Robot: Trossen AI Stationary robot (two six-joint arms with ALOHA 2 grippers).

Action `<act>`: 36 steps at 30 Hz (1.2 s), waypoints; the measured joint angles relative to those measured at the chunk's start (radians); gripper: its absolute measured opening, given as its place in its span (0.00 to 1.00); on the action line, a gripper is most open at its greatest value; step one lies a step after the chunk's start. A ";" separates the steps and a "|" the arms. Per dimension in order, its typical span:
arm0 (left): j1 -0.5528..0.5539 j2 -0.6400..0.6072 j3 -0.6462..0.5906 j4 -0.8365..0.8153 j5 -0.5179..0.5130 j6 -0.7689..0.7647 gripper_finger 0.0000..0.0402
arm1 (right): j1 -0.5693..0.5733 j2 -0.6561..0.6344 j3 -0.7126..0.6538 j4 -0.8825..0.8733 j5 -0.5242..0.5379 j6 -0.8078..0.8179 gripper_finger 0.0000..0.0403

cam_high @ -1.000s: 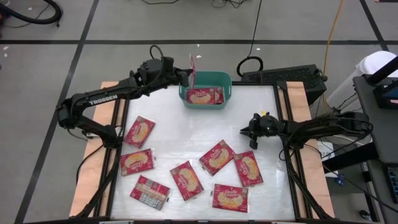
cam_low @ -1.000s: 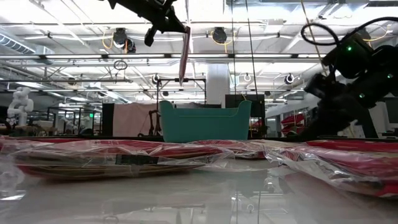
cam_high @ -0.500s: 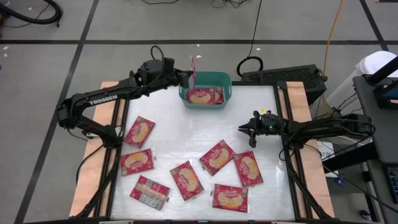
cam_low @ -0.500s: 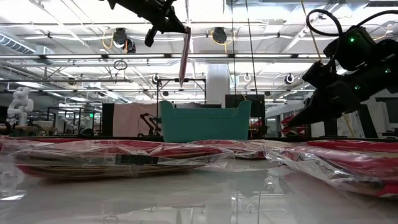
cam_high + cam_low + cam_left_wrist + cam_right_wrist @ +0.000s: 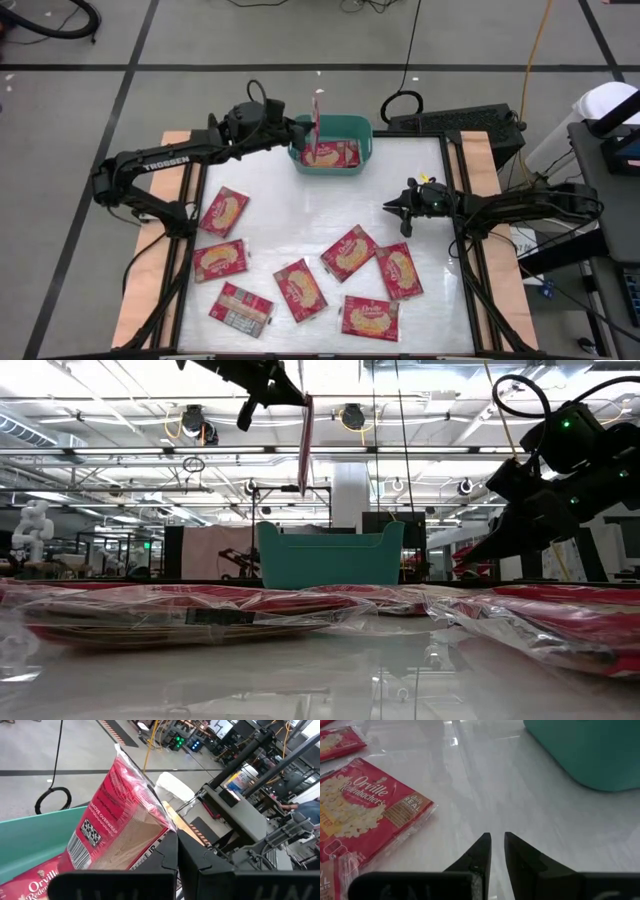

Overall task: Sort popcorn bags into baskets
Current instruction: Put the popcorn bag into the green bin

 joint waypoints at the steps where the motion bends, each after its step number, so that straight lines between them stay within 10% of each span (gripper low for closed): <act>1: 0.000 0.000 0.000 0.000 0.000 0.000 0.00 | 0.000 0.000 0.000 0.000 0.000 0.000 0.12; 12: -0.003 0.000 0.000 0.002 0.011 0.000 0.00 | -0.002 0.000 0.000 0.022 0.001 0.000 0.12; 20: -0.003 0.000 0.000 0.007 0.030 0.000 0.00 | -0.002 -0.018 0.025 0.374 -0.002 -0.063 0.12; 36: 0.047 0.005 -0.016 0.124 0.007 0.086 0.00 | -0.010 -0.142 0.555 -0.243 -0.103 -0.068 0.12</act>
